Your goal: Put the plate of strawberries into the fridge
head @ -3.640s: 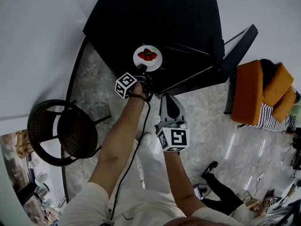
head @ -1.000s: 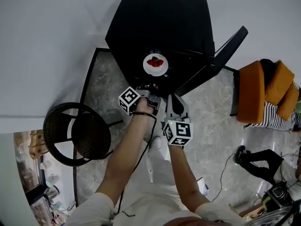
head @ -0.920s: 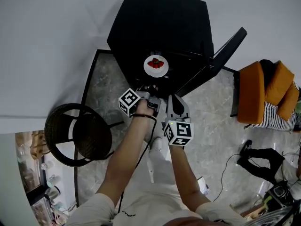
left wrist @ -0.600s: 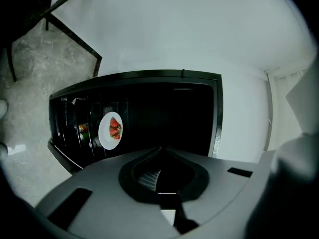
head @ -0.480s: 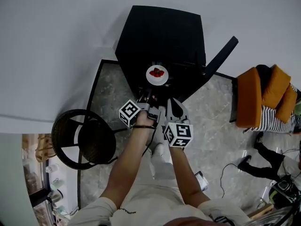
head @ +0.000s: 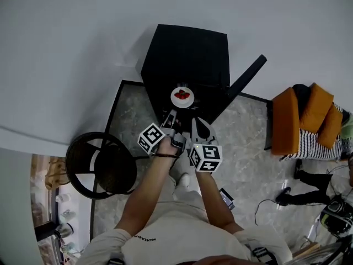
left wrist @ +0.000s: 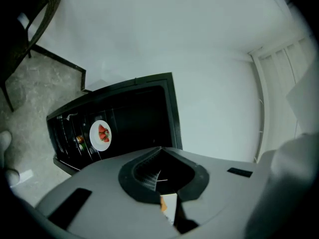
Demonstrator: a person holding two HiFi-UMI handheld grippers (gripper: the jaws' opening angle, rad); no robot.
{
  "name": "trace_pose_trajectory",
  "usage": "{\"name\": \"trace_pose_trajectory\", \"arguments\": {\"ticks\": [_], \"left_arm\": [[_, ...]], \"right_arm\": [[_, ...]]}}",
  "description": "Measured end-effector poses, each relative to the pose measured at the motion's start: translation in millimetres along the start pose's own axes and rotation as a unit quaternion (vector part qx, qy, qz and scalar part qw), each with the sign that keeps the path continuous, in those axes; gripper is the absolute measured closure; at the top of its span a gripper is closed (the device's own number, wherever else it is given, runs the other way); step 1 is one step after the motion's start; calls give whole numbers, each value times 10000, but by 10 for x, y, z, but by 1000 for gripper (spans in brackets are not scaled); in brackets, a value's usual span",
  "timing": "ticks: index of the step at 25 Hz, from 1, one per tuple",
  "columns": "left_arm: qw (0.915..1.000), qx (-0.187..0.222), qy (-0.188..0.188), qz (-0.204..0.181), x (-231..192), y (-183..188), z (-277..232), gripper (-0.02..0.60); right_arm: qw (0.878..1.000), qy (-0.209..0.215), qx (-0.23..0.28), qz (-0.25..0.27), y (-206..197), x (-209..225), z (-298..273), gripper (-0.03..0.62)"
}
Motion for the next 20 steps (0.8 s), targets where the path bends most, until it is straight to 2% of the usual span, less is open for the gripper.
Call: {"name": "trace_pose_trajectory", "arguments": {"ticks": [5,9,15,18,20], "left_arm": [[9966,-131,29,-810,395,-21,223,581],[9867,-228,31,-1607,680,22,312,581],[9549,-212,13,-2961,1105,44,443,581],[9342,-198,-53,-3563,1300,34,489,581],[9172,-168,-112,-3978,1419,24,527,581]], "right_arm": [[9999,113,76,56,284,-83,155,582],[9997,214,125,75,443,-166,176,582],[9994,238,119,199,559,-234,216,582],[9994,210,168,234,622,-217,232,582],[9992,201,231,250,661,-223,246,582]]}}
Point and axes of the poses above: the fingertips, and each gripper's own axes: z backward along the fingers, x to its right, y out of its top, the point moved 4 cm from there along z, backward along the fingers, and after that the axes turned 3 degrees about z, right-handed, at the moved point
